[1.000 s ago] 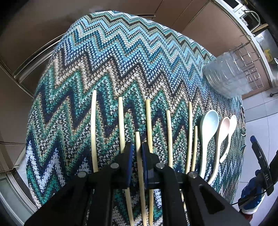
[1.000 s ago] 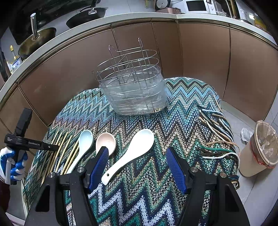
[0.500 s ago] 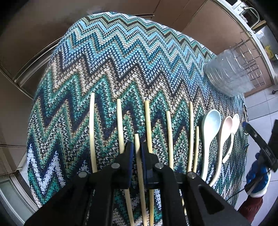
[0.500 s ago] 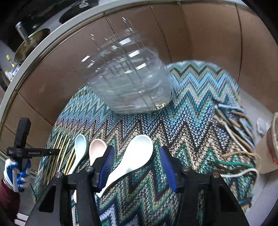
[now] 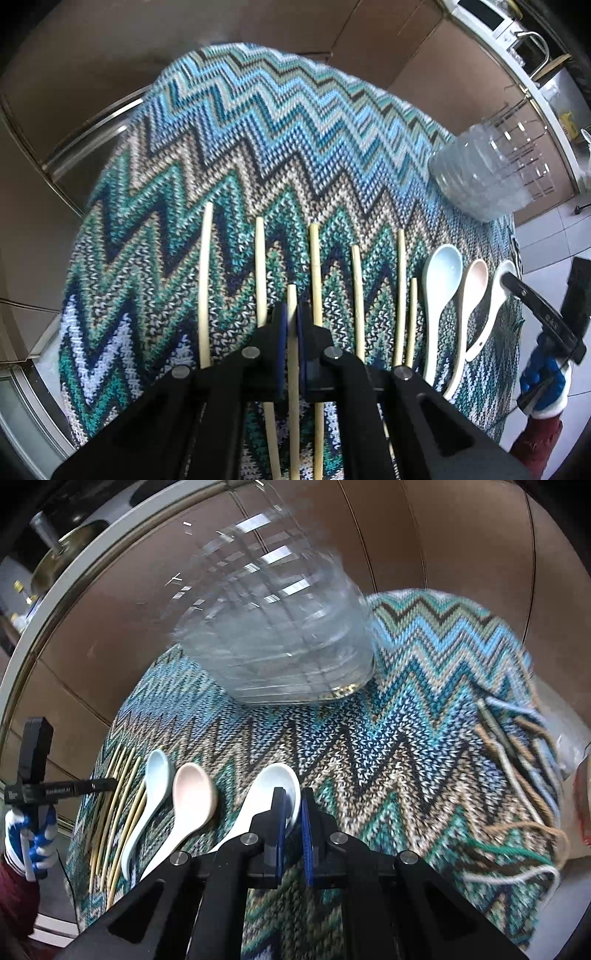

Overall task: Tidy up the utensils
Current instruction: 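Grasp the large white spoon with right tool while left tool grasps a chopstick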

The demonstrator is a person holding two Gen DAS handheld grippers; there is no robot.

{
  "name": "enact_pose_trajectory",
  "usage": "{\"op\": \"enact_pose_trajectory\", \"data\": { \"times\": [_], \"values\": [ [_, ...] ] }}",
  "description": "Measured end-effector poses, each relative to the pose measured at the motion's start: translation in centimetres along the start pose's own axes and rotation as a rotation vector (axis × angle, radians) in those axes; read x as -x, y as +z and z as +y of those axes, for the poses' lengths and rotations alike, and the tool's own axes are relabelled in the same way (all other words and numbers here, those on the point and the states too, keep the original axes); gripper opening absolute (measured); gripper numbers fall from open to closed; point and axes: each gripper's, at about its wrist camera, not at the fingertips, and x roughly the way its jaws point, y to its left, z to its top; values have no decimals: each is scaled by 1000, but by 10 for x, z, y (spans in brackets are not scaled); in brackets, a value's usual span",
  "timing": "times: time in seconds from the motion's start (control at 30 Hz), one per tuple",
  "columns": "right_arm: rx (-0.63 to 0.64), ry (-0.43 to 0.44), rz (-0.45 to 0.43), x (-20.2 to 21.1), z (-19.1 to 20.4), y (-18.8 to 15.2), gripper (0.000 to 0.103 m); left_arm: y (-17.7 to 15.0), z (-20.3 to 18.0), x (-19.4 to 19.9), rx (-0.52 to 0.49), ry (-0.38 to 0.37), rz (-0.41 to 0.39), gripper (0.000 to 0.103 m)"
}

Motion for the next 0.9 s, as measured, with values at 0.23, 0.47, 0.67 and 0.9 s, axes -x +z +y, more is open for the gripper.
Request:
{"op": "enact_pose_trajectory", "data": {
  "times": [0.23, 0.47, 0.67, 0.9],
  "values": [
    [71, -102, -99, 51, 33, -24, 6, -19, 6, 49, 17, -63, -160, 5],
    [96, -158, -177, 102, 50, -39, 5, -36, -2, 107, 14, -91, -308, 5],
    [125, -191, -255, 141, 75, -42, 5, -45, -18, 165, -15, -113, -451, 5],
    [176, -228, -354, 168, 106, -17, 5, -21, -60, 217, -57, -183, -617, 5]
  ]
}}
